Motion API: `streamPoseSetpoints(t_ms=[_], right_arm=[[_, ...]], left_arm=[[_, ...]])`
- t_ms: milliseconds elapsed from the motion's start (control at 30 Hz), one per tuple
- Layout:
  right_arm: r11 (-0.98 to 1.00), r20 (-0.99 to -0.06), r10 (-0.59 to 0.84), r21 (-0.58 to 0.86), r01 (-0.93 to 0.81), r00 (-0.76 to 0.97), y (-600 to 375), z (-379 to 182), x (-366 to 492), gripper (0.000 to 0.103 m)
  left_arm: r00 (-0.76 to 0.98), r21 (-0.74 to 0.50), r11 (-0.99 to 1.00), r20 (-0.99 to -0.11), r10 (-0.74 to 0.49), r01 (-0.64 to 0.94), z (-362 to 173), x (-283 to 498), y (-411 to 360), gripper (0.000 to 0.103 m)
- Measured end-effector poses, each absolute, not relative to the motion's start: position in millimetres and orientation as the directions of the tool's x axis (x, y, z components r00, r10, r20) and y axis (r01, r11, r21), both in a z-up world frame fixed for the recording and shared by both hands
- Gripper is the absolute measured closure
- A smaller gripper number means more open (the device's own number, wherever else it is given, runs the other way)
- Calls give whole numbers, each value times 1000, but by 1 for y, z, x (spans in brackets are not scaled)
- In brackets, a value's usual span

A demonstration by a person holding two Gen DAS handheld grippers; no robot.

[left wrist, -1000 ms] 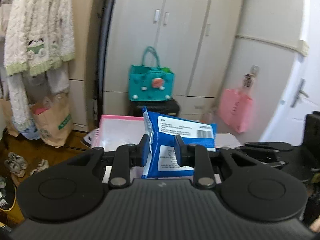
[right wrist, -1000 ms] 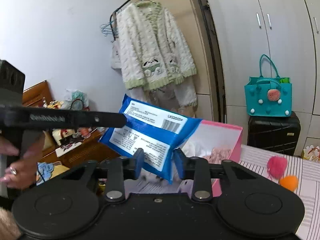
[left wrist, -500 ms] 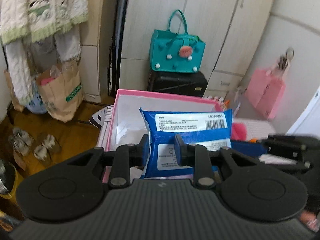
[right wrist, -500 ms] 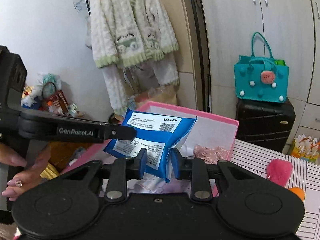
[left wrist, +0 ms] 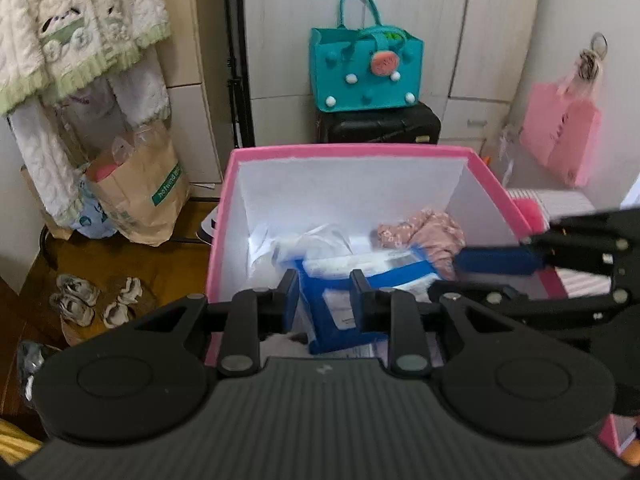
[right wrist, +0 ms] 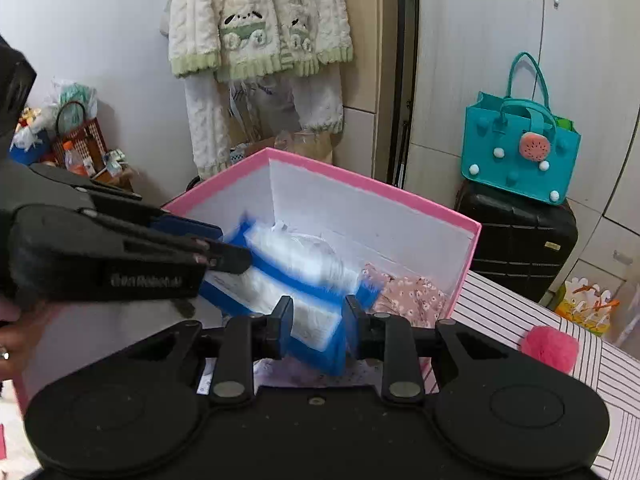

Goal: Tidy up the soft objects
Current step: 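Lower the packet into the box and open both tools, then withdraw both open tools up and away from the box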

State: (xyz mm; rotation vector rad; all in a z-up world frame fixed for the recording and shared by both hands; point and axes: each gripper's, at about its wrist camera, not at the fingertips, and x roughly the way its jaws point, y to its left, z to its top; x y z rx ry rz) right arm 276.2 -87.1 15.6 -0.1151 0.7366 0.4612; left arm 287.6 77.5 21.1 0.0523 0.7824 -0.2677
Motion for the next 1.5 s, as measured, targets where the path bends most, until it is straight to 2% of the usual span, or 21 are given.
streamPoseSetpoints(t_ms=[233,300,367,500,633,867,1100,1233,1500], right_arm=[[897,-658,367,62,-438,657,-96,24,263,71],[888,-660,393,92,-450,640,-100,26,257,70],[876,-659,421,118,-468,623,-103,26,249,70],[873,-645,434,129,-470,629,-104,27,235,70],[858,-630,464,145,-493,623,-107,36,214,65],[847,-607,483,141,-513,631,-115,55,179,61],[815,-606,515,127,-566,606,-119,69,143,54],[809,-604,518,115,-577,606,-122,74,122,51],[773,-596,577,177,-610,558,-141,83,91,46]], left_arm=[[710,10,968,-681,-178,253,31,277,77,76],[708,1,968,-682,-183,251,37,272,82,72],[709,-2,969,-681,-182,248,41,266,87,62],[712,-16,972,-678,-184,236,48,253,88,61],[705,6,966,-685,-185,258,52,236,80,57],[701,-3,965,-687,-192,261,67,206,77,50],[697,6,940,-673,-250,342,82,166,72,49],[695,16,930,-669,-264,368,91,144,72,44],[685,47,911,-676,-273,410,105,108,75,41]])
